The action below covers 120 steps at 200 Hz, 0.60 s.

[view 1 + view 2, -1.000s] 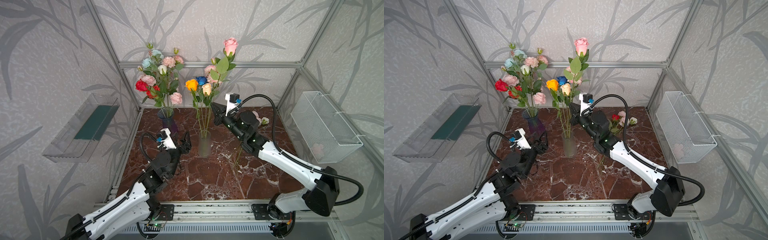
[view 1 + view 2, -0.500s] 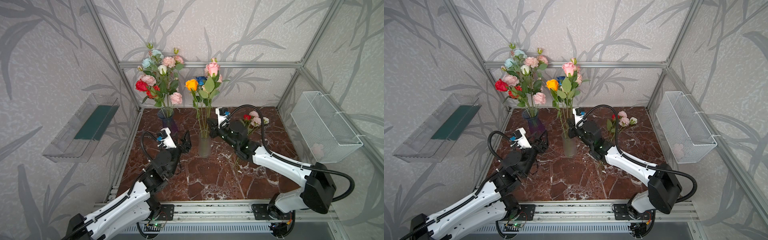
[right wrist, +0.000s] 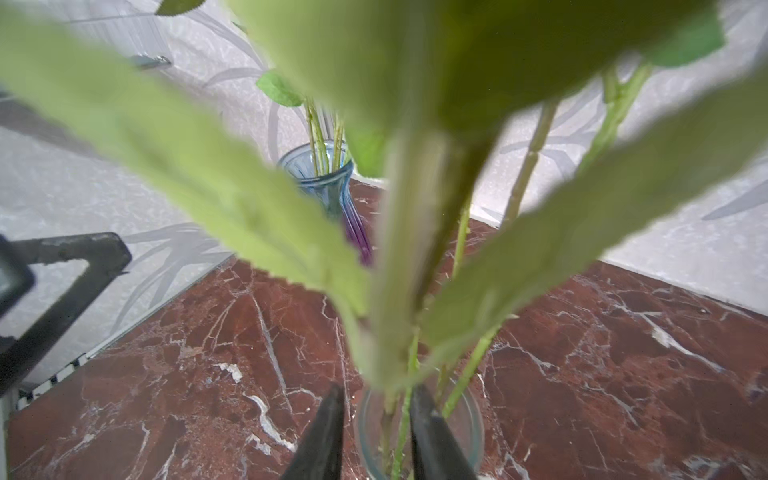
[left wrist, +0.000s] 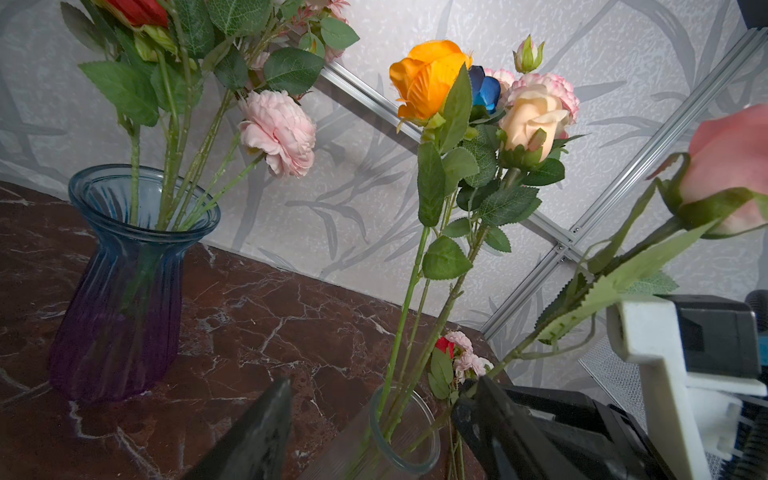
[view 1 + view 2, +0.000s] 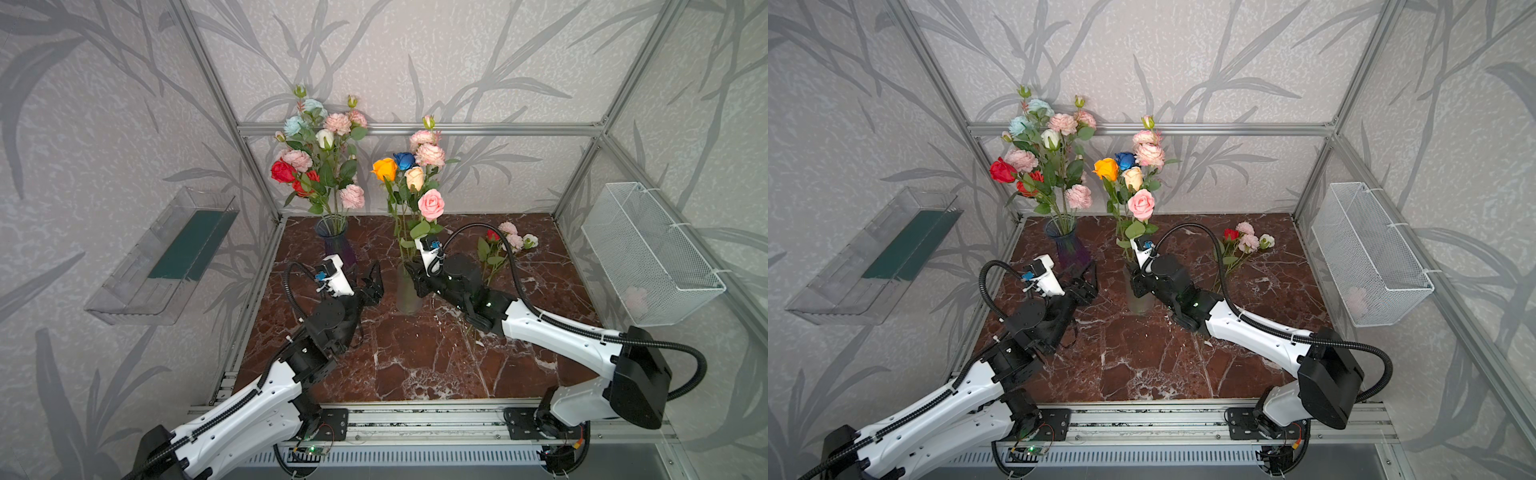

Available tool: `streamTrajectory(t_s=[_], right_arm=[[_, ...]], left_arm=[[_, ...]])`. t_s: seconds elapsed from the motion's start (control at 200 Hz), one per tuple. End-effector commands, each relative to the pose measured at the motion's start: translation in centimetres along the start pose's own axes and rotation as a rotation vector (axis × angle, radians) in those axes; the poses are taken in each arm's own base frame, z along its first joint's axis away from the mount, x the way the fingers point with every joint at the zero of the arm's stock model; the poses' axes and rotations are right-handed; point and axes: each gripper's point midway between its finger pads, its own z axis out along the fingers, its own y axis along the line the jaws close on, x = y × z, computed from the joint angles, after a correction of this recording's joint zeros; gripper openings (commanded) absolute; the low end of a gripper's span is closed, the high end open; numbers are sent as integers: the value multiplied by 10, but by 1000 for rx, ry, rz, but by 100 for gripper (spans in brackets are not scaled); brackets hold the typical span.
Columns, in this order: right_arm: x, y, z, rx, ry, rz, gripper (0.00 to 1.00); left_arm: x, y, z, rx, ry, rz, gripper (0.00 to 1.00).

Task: Arrange the flowers into the vase
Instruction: 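Lower the pink rose stem into the glass cylinder with the right gripper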

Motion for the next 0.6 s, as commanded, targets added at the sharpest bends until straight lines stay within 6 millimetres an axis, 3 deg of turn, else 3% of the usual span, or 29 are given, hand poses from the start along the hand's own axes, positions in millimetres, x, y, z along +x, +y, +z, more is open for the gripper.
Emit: streamTrajectory(t_s=[0.0, 0.16, 0.595], right_arm=[[-28, -7, -12, 51, -24, -12, 33], [-33, -13, -16, 101, 44, 6, 39], [-12, -11, -41, 93, 274, 24, 58]], left_arm=[[-6, -2, 1, 2, -12, -21, 70], [-6, -2, 1, 2, -12, -22, 70], [-4, -6, 1, 19, 2, -32, 70]])
